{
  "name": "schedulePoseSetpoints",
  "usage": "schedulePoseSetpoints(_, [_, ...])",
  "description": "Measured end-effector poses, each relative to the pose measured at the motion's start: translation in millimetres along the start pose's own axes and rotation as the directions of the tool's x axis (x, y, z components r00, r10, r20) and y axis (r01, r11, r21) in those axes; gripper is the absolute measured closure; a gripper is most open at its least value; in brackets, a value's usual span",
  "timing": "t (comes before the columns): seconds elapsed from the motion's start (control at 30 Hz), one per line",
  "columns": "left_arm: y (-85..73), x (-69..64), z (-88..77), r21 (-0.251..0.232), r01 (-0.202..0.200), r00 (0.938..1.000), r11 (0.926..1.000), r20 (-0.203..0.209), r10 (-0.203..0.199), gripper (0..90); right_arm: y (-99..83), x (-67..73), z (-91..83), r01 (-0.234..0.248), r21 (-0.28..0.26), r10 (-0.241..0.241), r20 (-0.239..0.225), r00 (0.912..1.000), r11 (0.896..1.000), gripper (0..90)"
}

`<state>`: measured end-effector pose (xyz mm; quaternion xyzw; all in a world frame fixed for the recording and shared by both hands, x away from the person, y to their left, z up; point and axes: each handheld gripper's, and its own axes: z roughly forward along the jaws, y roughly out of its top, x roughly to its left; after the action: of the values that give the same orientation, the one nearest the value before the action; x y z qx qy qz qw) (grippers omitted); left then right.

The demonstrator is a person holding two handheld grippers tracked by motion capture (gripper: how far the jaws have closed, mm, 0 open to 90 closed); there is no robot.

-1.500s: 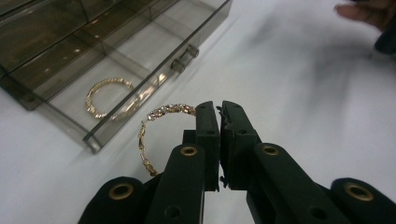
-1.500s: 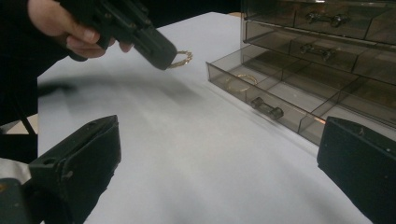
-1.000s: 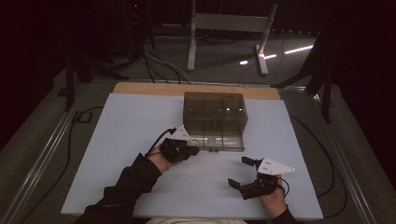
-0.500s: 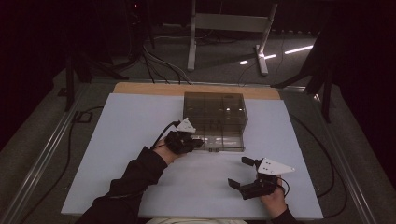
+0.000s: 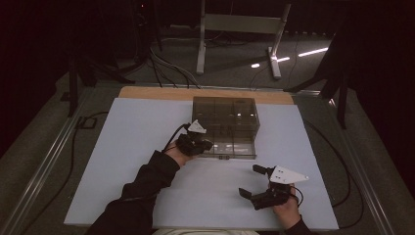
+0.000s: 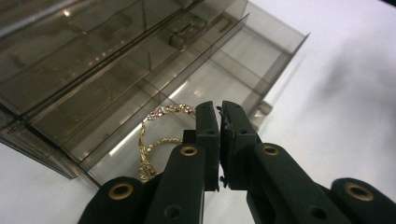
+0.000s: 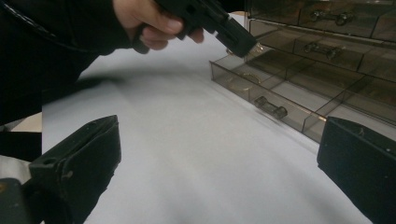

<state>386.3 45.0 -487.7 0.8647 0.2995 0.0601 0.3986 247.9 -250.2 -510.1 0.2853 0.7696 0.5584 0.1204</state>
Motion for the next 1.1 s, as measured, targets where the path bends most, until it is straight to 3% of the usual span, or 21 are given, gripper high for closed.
schedulePoseSetpoints(0.17, [-3.3, 4.6, 9.1, 0.002, 0.025, 0.9997, 0.9997, 0.004, -0.025, 87.8, 0.0, 0.2, 0.6, 0.002, 0.004, -0.002, -0.006, 1.0, 1.0, 0.0])
schedulePoseSetpoints(0.5, [-5.3, 5.2, 19.4, 0.004, 0.025, 0.9997, 0.9997, -0.009, -0.025, 86.7, -0.4, 0.2, 0.5, 0.007, 0.008, -0.007, -0.008, 0.9999, 1.0, 0.0])
schedulePoseSetpoints(0.8, [-5.3, -3.6, 8.7, -0.019, -0.012, 0.9999, 0.9997, 0.0, 0.012, 77.0, 0.0, 1.0, 0.3, 0.009, 0.009, -0.009, -0.008, 0.9999, 1.0, 0.0])
schedulePoseSetpoints(1.1, [-6.2, -10.2, -6.5, -0.019, -0.004, 0.9997, 0.9998, 0.025, 0.004, 66.3, -0.3, 0.3, 0.9, 0.004, 0.011, -0.004, -0.008, 1.0, 1.0, 0.0])
